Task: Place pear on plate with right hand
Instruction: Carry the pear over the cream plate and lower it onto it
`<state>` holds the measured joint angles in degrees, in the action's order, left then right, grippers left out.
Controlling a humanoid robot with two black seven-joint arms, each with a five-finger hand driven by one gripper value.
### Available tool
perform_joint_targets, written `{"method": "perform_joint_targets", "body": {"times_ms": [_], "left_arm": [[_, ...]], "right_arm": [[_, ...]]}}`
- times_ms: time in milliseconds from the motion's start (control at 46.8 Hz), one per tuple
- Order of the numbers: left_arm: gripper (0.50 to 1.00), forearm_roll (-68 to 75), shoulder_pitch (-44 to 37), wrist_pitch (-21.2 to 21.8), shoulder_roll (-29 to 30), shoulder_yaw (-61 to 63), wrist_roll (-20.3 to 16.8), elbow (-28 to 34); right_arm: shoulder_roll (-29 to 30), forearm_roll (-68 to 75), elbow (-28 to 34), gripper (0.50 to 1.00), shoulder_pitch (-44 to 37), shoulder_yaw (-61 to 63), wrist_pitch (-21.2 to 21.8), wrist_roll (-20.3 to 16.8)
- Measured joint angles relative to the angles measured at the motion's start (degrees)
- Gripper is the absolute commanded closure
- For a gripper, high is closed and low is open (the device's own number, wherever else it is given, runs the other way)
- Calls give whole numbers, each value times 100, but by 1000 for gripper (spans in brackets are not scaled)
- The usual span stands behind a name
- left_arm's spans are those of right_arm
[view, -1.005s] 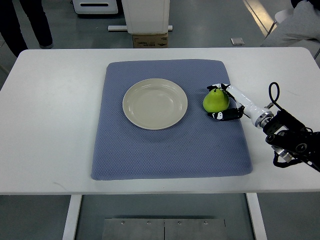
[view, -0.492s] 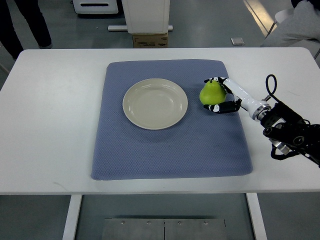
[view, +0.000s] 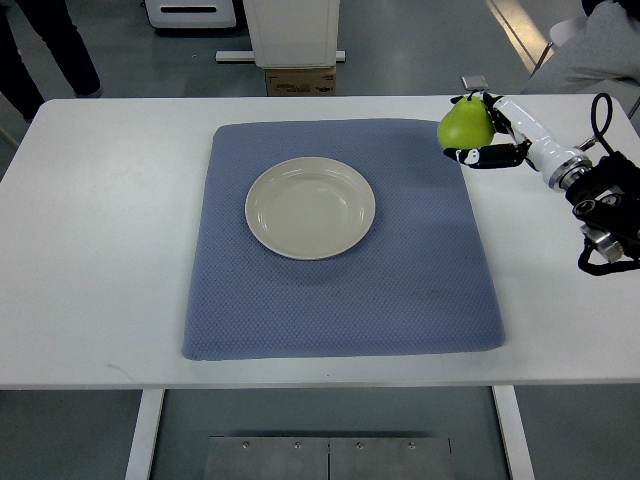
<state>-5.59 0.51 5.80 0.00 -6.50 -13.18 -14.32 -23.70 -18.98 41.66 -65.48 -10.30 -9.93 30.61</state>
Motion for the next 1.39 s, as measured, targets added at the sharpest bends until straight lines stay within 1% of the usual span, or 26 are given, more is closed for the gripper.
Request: {"method": "perform_joint_targets", "body": {"times_ms": [214, 385, 535, 684, 834, 920, 1134, 1390], "left_arm": [[500, 0, 1, 0, 0, 0, 0, 0], [500, 2, 2, 0, 0, 0, 0, 0], [500, 3, 2, 0, 0, 0, 1, 0], [500, 3, 5, -1, 0, 0, 0, 0], [500, 2, 2, -1, 0, 0, 0, 0], [500, 2, 3, -1, -1, 0, 0, -1], [500, 2, 2, 0, 0, 0, 0, 0], [500, 1, 2, 0, 0, 0, 0, 0]], "right_arm": [[-62, 26, 16, 1000, -113, 37, 80, -11], [87, 27, 94, 1000, -298, 33, 79, -51], [751, 26, 117, 1000, -487, 15, 79, -89], [1367, 26, 77, 1000, -620, 2, 71, -205], [2075, -7, 13, 1000, -731, -32, 70, -214], [2332, -37, -7, 1000, -747, -49, 70, -215], [2370, -44, -95, 1000, -744, -241, 70, -218], [2371, -46, -159, 1000, -414, -736, -15, -213]]}}
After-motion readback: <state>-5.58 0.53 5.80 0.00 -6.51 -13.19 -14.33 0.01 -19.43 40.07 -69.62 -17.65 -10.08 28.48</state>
